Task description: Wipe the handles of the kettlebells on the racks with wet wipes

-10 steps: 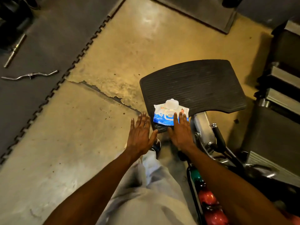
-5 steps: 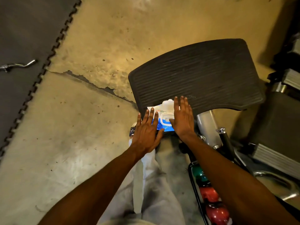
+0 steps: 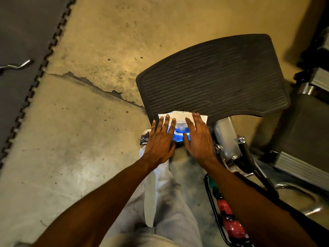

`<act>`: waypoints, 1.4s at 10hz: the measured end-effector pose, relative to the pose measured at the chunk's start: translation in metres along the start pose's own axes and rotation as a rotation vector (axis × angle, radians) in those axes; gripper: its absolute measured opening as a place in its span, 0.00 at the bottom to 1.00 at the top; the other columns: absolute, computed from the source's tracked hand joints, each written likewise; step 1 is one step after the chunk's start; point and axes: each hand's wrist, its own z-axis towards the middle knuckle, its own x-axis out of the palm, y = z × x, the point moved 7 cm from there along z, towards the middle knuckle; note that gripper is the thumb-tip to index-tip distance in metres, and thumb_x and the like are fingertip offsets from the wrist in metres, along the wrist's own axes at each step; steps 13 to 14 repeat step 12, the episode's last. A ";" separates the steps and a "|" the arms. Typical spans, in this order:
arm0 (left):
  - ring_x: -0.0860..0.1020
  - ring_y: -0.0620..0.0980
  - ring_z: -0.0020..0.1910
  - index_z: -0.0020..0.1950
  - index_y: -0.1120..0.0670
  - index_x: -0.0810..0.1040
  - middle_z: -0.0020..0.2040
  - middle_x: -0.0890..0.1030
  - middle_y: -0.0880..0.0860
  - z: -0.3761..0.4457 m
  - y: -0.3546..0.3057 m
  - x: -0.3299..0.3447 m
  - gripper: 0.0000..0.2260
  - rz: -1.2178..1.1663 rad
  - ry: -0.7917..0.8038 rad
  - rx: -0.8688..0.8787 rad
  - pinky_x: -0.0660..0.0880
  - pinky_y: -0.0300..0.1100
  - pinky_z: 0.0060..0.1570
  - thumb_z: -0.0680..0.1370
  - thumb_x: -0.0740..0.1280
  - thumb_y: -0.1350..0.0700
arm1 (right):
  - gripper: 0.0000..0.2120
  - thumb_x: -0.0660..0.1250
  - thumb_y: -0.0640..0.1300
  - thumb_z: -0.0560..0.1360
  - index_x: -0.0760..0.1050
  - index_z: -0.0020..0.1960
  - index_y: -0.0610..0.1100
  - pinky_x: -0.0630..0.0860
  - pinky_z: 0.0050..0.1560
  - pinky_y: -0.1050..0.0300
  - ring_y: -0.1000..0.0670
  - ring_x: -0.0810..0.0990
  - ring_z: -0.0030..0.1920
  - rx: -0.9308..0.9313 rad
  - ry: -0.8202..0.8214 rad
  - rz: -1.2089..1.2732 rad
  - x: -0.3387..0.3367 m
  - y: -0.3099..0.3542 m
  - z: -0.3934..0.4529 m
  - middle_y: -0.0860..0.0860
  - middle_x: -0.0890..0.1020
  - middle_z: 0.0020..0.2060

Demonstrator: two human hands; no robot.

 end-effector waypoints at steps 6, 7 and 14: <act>0.41 0.65 0.83 0.84 0.43 0.49 0.85 0.46 0.62 -0.003 0.012 0.041 0.33 0.147 -0.064 0.040 0.31 0.63 0.77 0.81 0.46 0.32 | 0.39 0.52 0.68 0.82 0.45 0.86 0.51 0.43 0.81 0.31 0.37 0.43 0.84 0.004 0.169 -0.248 0.052 -0.019 -0.051 0.39 0.44 0.84; 0.40 0.65 0.83 0.85 0.42 0.50 0.85 0.44 0.61 -0.001 0.016 0.043 0.34 0.183 -0.017 0.015 0.27 0.64 0.76 0.81 0.50 0.32 | 0.39 0.53 0.68 0.82 0.46 0.86 0.51 0.43 0.81 0.31 0.37 0.43 0.84 0.009 0.172 -0.272 0.057 -0.020 -0.051 0.38 0.45 0.84; 0.41 0.64 0.84 0.86 0.47 0.48 0.85 0.40 0.60 -0.015 0.003 0.021 0.35 0.166 -0.009 -0.003 0.39 0.68 0.79 0.82 0.45 0.33 | 0.32 0.56 0.55 0.85 0.54 0.85 0.45 0.52 0.82 0.35 0.36 0.49 0.84 0.098 0.102 -0.032 0.029 -0.015 -0.049 0.38 0.51 0.84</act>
